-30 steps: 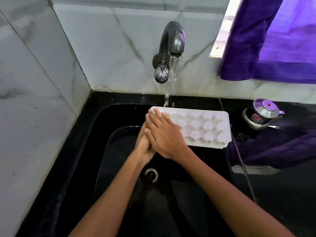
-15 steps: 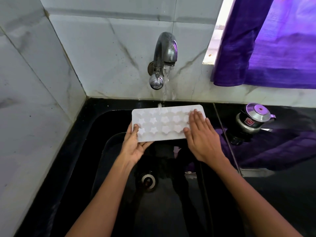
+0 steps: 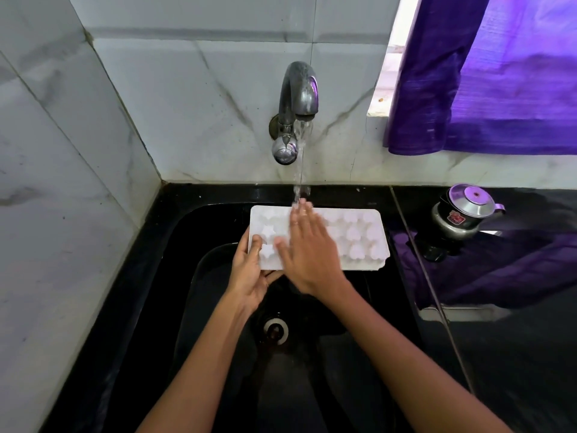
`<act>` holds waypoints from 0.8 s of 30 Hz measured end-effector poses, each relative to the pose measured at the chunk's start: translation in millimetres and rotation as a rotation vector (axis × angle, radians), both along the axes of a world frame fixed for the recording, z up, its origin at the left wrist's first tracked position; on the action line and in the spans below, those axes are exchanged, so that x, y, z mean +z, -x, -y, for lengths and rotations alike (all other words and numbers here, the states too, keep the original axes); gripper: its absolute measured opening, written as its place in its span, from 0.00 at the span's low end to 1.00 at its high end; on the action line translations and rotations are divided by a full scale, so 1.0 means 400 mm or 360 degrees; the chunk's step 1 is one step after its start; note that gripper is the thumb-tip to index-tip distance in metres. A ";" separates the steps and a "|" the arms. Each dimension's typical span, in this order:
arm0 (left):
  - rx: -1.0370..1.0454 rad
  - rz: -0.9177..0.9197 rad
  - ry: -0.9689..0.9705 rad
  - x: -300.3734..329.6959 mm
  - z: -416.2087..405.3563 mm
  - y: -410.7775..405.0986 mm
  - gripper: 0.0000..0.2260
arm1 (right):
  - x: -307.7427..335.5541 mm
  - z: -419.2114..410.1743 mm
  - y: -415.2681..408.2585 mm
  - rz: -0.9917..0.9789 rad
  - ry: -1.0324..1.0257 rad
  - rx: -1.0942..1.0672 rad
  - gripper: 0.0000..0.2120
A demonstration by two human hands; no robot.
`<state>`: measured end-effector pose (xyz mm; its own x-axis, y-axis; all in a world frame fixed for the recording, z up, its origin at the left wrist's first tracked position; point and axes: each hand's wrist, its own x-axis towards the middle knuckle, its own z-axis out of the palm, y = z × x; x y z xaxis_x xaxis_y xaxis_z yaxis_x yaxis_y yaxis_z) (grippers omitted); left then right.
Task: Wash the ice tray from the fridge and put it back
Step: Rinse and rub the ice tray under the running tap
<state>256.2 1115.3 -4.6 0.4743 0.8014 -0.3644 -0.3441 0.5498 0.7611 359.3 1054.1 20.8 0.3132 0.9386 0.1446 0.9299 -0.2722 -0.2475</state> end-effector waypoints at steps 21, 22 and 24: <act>0.0382 -0.0113 0.0056 0.003 -0.050 0.160 0.14 | 0.002 0.049 -0.120 -0.0358 0.0012 -0.0327 0.34; 0.0382 -0.0124 0.0059 0.001 -0.048 0.161 0.15 | 0.004 0.053 -0.129 -0.0543 0.0039 -0.0368 0.34; 0.0358 -0.0178 0.0035 -0.003 -0.045 0.164 0.16 | 0.011 0.062 -0.144 -0.0945 0.0009 -0.0393 0.32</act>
